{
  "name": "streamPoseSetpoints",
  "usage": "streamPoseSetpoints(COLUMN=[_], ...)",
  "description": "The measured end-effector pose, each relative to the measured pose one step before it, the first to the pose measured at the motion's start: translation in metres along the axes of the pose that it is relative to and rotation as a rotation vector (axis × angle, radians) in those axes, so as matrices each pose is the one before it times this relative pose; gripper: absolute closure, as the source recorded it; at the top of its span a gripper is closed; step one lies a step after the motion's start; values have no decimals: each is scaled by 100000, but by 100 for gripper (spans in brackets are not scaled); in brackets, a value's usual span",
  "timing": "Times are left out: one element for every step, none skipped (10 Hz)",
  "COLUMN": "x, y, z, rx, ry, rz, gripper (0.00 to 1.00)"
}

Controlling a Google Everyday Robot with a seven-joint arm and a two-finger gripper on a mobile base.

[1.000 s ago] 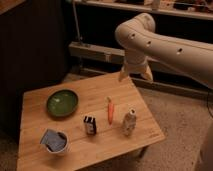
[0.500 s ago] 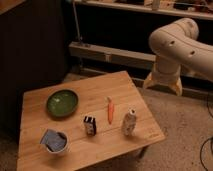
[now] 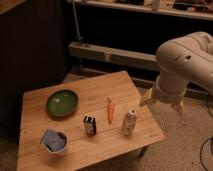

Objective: Move the arm in a circular motion

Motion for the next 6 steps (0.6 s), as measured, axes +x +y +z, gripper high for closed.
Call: streamPoseSetpoints(x=[1179,1450,1145,699,274,248], y=[1561,2823,3203,2691,2114,3332], z=[-172,-216,-138,-39,143,204], rx=[-953,-1835,-2139,-1827,-1197,-1919], ry=[1641,2291,2078,1570,1239,1575], rz=[-2770,-3724,-4028,-3569,-3092,-4929], gripper=[20,20,20,20,20,20])
